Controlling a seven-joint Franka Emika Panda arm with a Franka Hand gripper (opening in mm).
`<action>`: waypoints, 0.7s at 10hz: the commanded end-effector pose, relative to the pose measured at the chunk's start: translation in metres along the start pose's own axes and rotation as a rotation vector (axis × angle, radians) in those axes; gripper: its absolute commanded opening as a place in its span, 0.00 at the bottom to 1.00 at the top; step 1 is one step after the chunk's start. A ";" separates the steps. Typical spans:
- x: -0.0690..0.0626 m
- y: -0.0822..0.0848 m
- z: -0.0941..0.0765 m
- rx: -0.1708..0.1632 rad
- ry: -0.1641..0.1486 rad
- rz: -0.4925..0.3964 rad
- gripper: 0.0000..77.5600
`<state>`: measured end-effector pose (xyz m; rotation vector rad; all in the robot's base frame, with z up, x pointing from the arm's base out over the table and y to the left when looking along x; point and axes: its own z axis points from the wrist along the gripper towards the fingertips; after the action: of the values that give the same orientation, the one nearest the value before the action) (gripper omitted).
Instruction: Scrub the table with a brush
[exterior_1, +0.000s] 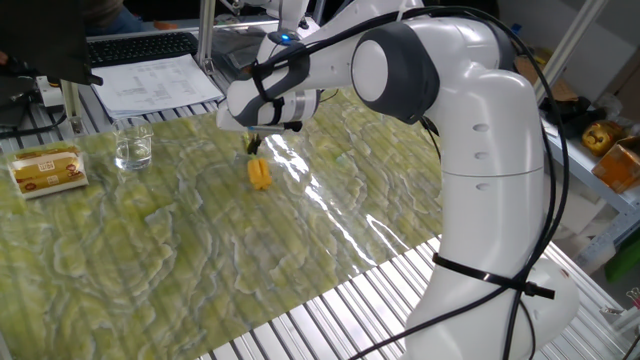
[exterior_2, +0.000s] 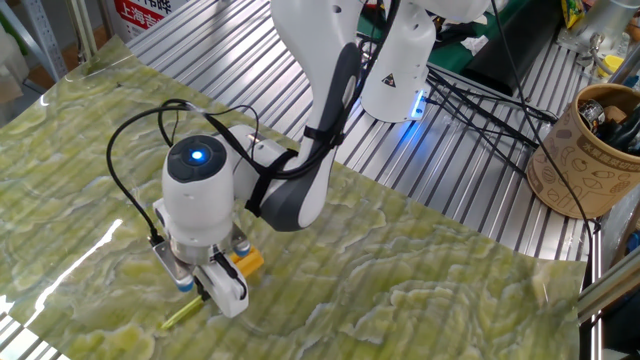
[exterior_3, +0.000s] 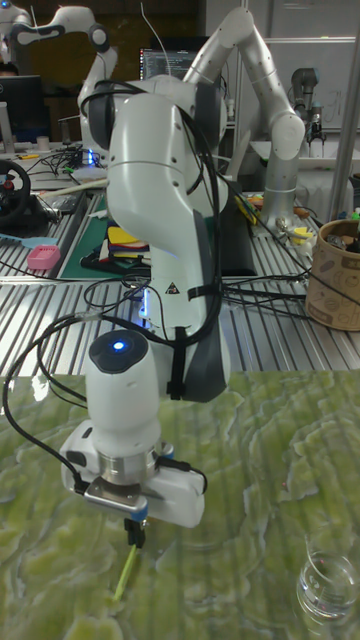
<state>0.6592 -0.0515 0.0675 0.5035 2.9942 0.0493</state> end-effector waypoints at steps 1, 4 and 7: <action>0.000 0.014 -0.009 -0.003 0.002 0.036 0.02; 0.001 0.019 -0.013 -0.008 0.022 0.040 0.02; 0.000 0.034 -0.021 -0.064 0.044 0.094 0.02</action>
<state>0.6626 -0.0286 0.0842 0.5955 3.0101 0.1018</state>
